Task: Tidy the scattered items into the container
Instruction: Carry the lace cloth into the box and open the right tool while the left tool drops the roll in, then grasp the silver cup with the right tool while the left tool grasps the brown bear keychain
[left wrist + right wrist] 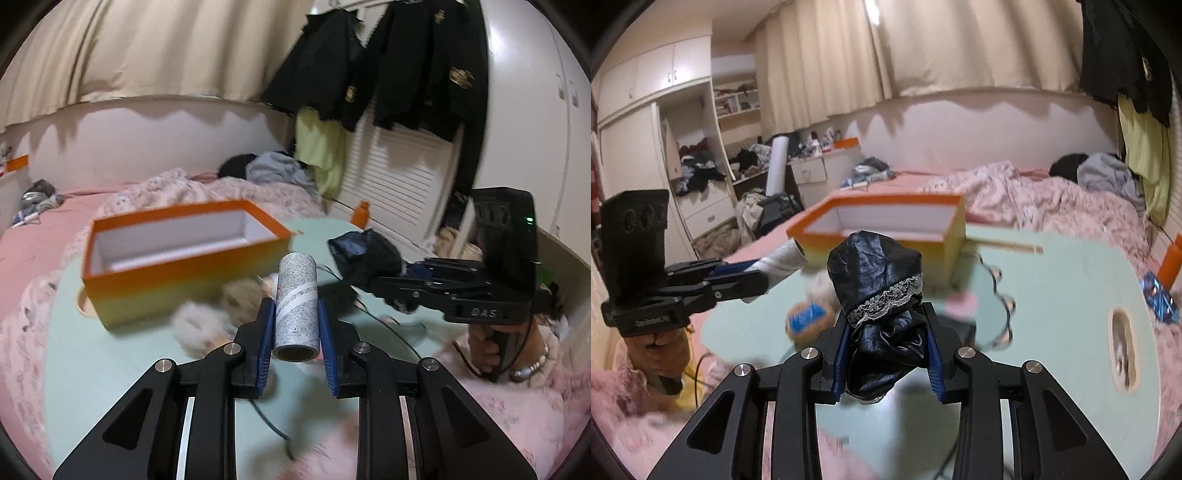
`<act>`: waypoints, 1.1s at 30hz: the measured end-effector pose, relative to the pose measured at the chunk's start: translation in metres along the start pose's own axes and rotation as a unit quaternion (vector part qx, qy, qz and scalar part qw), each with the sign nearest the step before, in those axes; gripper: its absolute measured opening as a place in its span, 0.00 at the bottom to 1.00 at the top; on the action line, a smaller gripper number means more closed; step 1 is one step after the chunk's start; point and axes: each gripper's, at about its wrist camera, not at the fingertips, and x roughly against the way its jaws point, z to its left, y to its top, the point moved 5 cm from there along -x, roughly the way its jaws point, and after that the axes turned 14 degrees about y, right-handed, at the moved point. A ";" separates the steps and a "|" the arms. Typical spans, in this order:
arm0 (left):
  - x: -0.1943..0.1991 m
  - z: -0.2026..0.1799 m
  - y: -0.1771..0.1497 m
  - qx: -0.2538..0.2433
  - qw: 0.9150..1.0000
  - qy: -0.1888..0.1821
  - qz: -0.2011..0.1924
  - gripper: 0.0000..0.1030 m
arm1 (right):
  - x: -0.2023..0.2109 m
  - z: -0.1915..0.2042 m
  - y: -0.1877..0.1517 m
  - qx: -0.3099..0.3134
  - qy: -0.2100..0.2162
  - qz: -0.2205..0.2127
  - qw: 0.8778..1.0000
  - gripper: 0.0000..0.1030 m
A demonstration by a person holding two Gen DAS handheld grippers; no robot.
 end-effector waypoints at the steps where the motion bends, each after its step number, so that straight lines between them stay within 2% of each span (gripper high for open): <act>1: -0.002 0.005 0.005 0.003 1.000 0.006 -0.003 0.24 | -0.004 0.000 0.007 0.001 0.001 -0.002 1.000 0.33; 4: -0.017 0.021 0.026 0.014 0.999 0.033 -0.010 0.24 | -0.026 -0.010 0.034 -0.004 -0.011 0.000 1.000 0.33; 8: -0.060 0.053 0.054 0.047 0.996 0.080 0.009 0.24 | -0.067 -0.027 0.067 -0.007 -0.034 0.019 0.999 0.33; 13: -0.110 0.074 0.067 0.068 0.992 0.095 0.054 0.24 | -0.114 -0.048 0.086 -0.008 -0.053 0.062 0.997 0.34; 15: -0.123 0.078 0.065 0.072 0.990 0.106 0.066 0.25 | -0.127 -0.056 0.086 -0.004 -0.074 0.076 0.994 0.41; 16: -0.127 0.080 0.063 0.075 0.989 0.110 0.071 0.32 | -0.133 -0.059 0.084 -0.004 -0.082 0.084 0.993 0.46; 17: -0.131 0.081 0.061 0.081 0.987 0.117 0.078 0.37 | -0.136 -0.062 0.082 -0.005 -0.087 0.087 0.992 0.56; 18: -0.134 0.083 0.059 0.089 0.985 0.121 0.082 0.48 | -0.136 -0.064 0.080 -0.003 -0.090 0.086 0.992 0.61; 19: -0.134 0.085 0.057 0.097 0.984 0.122 0.081 0.63 | -0.136 -0.064 0.079 0.000 -0.090 0.081 0.993 0.62; 21: -0.128 0.088 0.055 0.109 0.984 0.125 0.066 0.71 | -0.130 -0.063 0.078 0.004 -0.091 0.072 0.993 0.69; 26: -0.100 0.087 0.055 0.105 0.986 0.119 0.041 0.71 | -0.100 -0.045 0.081 0.033 -0.099 0.033 0.994 0.72; 30: -0.067 0.077 0.053 0.094 0.990 0.103 0.027 0.71 | -0.073 -0.024 0.070 0.033 -0.070 0.019 0.997 0.73; 33: -0.048 0.064 0.040 0.071 0.992 0.099 0.035 0.71 | -0.056 -0.008 0.051 0.028 -0.045 0.021 0.998 0.75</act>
